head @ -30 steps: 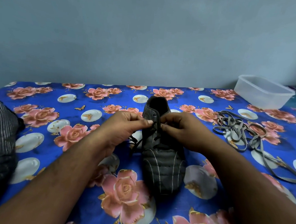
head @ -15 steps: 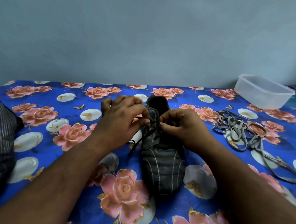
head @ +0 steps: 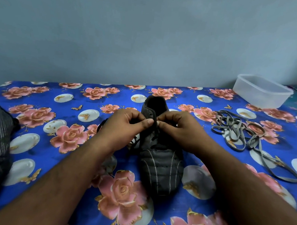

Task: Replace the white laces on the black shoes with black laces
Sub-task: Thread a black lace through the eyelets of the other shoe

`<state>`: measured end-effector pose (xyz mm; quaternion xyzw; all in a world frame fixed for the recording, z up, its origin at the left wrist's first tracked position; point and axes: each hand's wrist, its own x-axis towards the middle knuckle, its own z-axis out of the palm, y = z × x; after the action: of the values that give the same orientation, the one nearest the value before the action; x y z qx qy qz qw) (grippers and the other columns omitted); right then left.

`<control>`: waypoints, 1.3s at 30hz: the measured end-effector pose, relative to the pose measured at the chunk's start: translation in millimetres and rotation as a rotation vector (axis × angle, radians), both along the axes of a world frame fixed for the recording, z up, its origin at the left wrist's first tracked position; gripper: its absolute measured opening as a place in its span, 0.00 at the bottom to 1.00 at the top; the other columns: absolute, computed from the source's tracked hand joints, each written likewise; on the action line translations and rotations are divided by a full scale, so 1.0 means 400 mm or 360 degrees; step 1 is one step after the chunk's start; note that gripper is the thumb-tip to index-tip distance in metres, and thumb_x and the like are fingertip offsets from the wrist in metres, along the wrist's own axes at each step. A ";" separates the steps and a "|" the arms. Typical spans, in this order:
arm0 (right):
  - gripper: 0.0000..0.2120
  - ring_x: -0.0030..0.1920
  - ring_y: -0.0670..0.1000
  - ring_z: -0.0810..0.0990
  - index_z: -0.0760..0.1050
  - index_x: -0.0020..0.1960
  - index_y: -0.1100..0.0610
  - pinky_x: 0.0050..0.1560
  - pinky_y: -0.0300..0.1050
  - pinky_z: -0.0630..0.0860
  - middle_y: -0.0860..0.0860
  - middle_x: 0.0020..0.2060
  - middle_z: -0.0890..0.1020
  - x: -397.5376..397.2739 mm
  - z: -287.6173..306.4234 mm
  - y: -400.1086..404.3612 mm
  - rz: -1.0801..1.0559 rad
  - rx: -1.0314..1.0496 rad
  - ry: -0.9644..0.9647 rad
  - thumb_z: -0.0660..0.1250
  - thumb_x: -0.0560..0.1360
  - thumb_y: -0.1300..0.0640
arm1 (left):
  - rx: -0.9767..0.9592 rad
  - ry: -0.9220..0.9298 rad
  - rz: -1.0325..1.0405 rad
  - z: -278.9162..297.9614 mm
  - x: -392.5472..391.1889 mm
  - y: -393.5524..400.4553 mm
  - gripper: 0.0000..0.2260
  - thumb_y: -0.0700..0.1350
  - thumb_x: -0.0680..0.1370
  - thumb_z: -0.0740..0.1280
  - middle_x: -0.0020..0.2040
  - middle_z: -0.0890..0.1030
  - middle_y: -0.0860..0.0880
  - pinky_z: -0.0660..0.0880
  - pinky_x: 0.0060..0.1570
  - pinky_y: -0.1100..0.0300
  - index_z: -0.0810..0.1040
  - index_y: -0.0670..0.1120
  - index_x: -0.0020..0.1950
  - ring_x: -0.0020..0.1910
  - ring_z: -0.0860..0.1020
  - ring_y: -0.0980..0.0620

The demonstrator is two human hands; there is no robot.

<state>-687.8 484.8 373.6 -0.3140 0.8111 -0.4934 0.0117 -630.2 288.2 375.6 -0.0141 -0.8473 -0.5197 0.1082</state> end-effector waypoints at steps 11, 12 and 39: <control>0.08 0.36 0.47 0.71 0.78 0.54 0.54 0.40 0.42 0.72 0.49 0.33 0.72 -0.018 -0.012 0.025 0.0071 -0.0178 -0.0167 0.74 0.76 0.60 | -0.0292 0.0026 -0.0023 0.007 -0.003 -0.084 0.03 0.47 0.78 0.73 0.42 0.83 0.42 0.73 0.43 0.55 0.84 0.50 0.45 0.36 0.77 0.51; 0.10 0.37 0.47 0.71 0.77 0.55 0.54 0.41 0.41 0.72 0.48 0.34 0.71 -0.023 -0.015 0.030 0.0092 -0.0222 -0.0239 0.74 0.76 0.61 | -0.0351 0.0012 0.0005 0.002 -0.005 -0.095 0.03 0.48 0.78 0.73 0.43 0.82 0.43 0.72 0.45 0.55 0.84 0.52 0.45 0.37 0.76 0.55; 0.12 0.42 0.44 0.72 0.80 0.57 0.51 0.45 0.36 0.70 0.43 0.41 0.73 0.009 0.013 0.042 0.0176 0.0075 0.0537 0.74 0.75 0.54 | -0.0176 -0.0329 -0.0487 0.056 0.054 -0.056 0.15 0.50 0.77 0.74 0.33 0.81 0.42 0.70 0.39 0.57 0.81 0.41 0.36 0.34 0.75 0.52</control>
<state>-684.0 501.5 378.9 -0.4362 0.7943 -0.4131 -0.0900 -608.4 265.7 398.2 -0.0954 -0.8692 -0.4813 -0.0606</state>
